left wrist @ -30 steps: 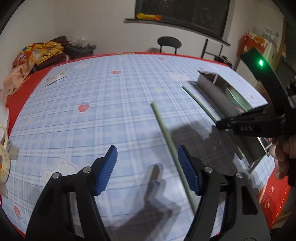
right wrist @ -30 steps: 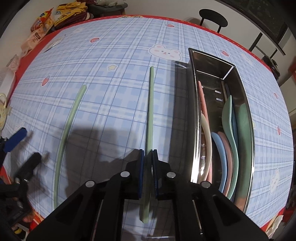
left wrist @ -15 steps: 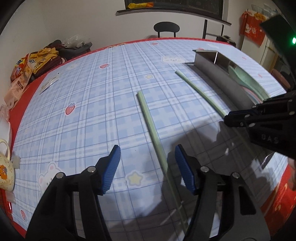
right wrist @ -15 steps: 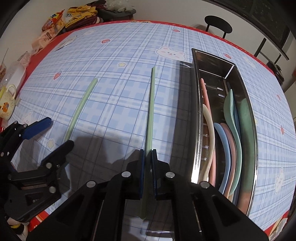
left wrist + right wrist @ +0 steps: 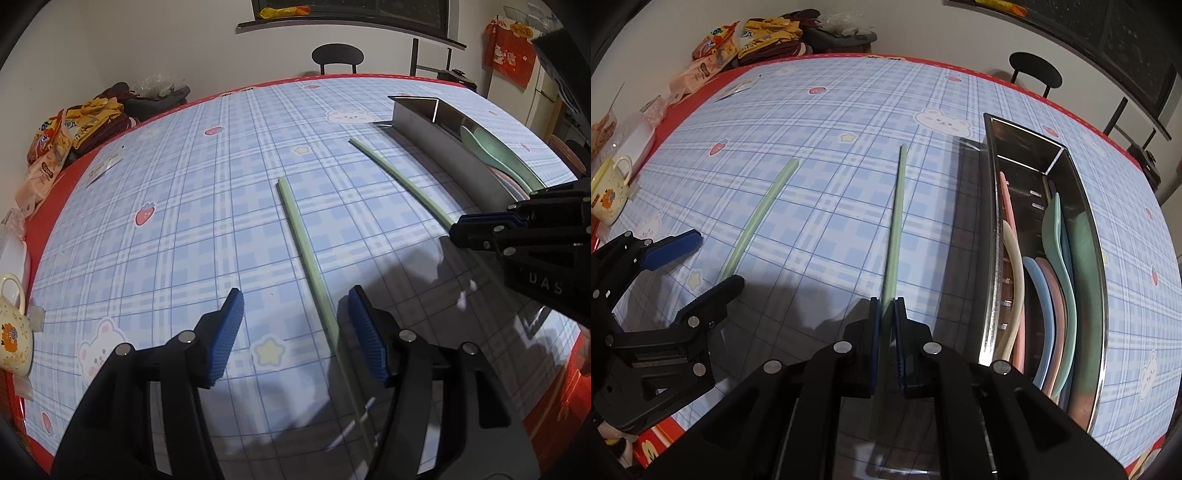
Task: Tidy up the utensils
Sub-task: 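Grasp the other pale green chopstick with the left tool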
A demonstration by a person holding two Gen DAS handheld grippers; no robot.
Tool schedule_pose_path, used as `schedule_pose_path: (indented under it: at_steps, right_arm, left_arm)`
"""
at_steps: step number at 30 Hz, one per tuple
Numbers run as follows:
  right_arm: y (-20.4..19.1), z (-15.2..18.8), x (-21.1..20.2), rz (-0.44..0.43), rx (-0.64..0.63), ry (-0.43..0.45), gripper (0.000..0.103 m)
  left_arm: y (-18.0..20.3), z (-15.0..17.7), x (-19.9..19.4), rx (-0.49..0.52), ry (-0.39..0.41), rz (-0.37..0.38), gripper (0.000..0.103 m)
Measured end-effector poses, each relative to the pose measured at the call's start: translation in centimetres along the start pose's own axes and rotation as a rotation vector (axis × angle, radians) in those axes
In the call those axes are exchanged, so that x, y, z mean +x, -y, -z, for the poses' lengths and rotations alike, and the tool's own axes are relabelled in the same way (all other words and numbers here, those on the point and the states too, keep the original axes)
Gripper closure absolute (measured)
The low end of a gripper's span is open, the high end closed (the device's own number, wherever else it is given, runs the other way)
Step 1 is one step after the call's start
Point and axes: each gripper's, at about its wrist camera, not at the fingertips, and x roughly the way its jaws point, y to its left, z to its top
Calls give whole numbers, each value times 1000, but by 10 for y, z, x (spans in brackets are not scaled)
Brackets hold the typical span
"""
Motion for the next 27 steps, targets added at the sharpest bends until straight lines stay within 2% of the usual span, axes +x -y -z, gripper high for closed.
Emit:
schedule_pose_path:
  at_steps: [10,11,14,19,22,27]
  right_arm:
    - [-3,-3,1,10,-21,18,94]
    - [-3,-4,2,11,-23,20,94]
    - [-5,-4,2,16,-28,25,94]
    - [-6,-6,3,19,-31,29,94]
    - [-7,-7,4,21,-32,32,94]
    - [-9,-10,7,25,-24,46,94]
  left_arm:
    - [-7,1,1,-33,-5,43,43]
    - [-7,1,1,-33,-4,44,45]
    - [-4,3,-3,-13,16,45,66]
    - [-6,3,-3,-27,22,43,80]
    - [-11,3,-3,-57,24,47,93]
    - [-35,7,-3,-185,41,142,93]
